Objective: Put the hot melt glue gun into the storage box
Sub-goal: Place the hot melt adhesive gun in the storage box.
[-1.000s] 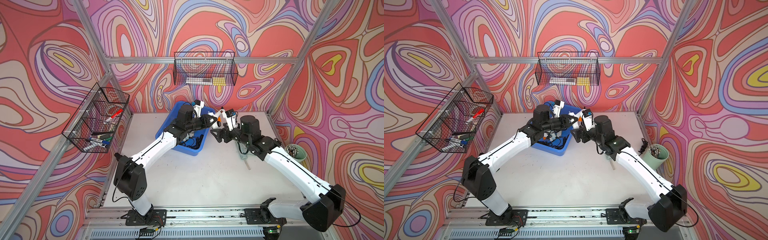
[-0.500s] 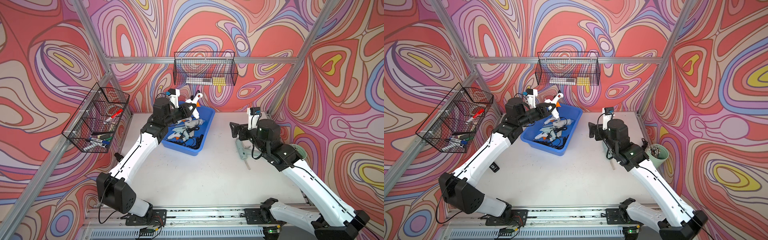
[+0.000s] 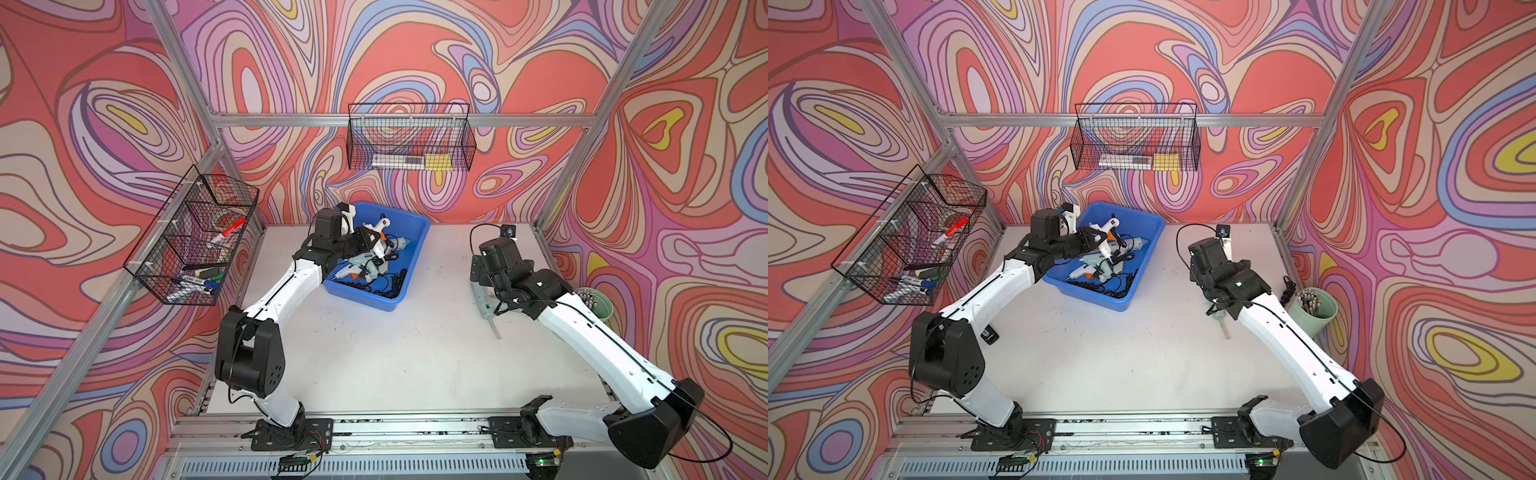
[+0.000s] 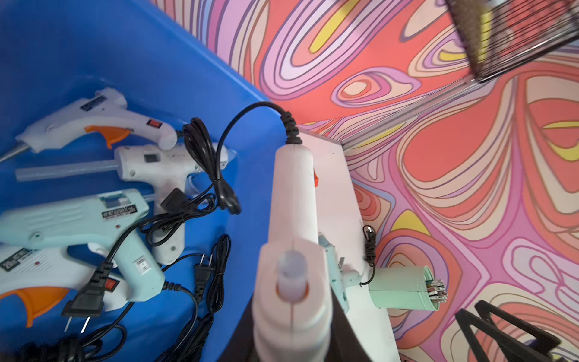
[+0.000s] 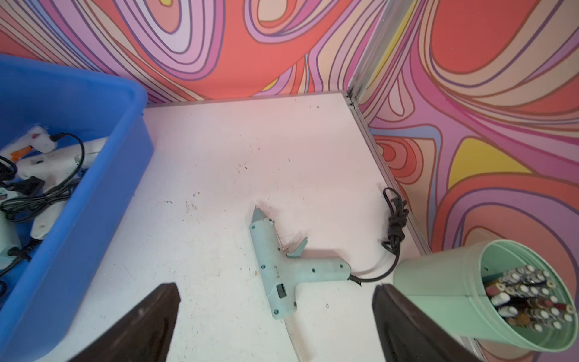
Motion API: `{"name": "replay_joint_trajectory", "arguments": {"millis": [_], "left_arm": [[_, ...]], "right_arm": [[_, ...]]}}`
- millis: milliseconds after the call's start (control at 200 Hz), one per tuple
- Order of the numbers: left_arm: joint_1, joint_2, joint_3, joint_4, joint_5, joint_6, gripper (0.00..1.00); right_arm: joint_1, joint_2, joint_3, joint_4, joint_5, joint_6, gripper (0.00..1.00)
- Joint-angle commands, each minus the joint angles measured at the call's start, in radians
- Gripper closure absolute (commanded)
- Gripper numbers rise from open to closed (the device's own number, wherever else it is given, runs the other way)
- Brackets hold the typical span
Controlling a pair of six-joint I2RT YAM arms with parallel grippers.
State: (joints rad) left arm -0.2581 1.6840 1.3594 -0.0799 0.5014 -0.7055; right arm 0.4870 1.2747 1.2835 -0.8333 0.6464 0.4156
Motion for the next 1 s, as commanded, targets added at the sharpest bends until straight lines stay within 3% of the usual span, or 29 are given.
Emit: {"name": "replay_joint_trajectory", "arguments": {"millis": [0,130,396,591,721,841,991], "left_arm": [[0.028,0.044,-0.012,-0.003,0.045,0.034,1.0],[0.042,0.101,0.001,-0.022,0.053,0.058,1.0],[0.042,0.234,0.143,-0.264,-0.12,0.192,1.0],[0.042,0.299,0.21,-0.312,-0.16,0.214,1.0],[0.04,0.313,0.233,-0.364,-0.239,0.234,0.86],[0.039,0.307,0.236,-0.387,-0.278,0.239,0.63],[0.027,0.293,0.24,-0.401,-0.329,0.247,0.47]], "right_arm": [[-0.039,0.016,-0.013,-0.079,0.001,0.078,0.02],[-0.092,0.008,-0.054,-0.076,-0.07,0.093,0.02],[-0.13,-0.004,-0.084,-0.091,-0.103,0.11,0.02],[-0.161,0.017,-0.12,-0.076,-0.134,0.108,0.02],[-0.202,0.033,-0.164,-0.048,-0.199,0.107,0.02],[-0.231,0.041,-0.198,-0.021,-0.255,0.101,0.02],[-0.252,0.055,-0.229,-0.006,-0.288,0.095,0.02]]}}
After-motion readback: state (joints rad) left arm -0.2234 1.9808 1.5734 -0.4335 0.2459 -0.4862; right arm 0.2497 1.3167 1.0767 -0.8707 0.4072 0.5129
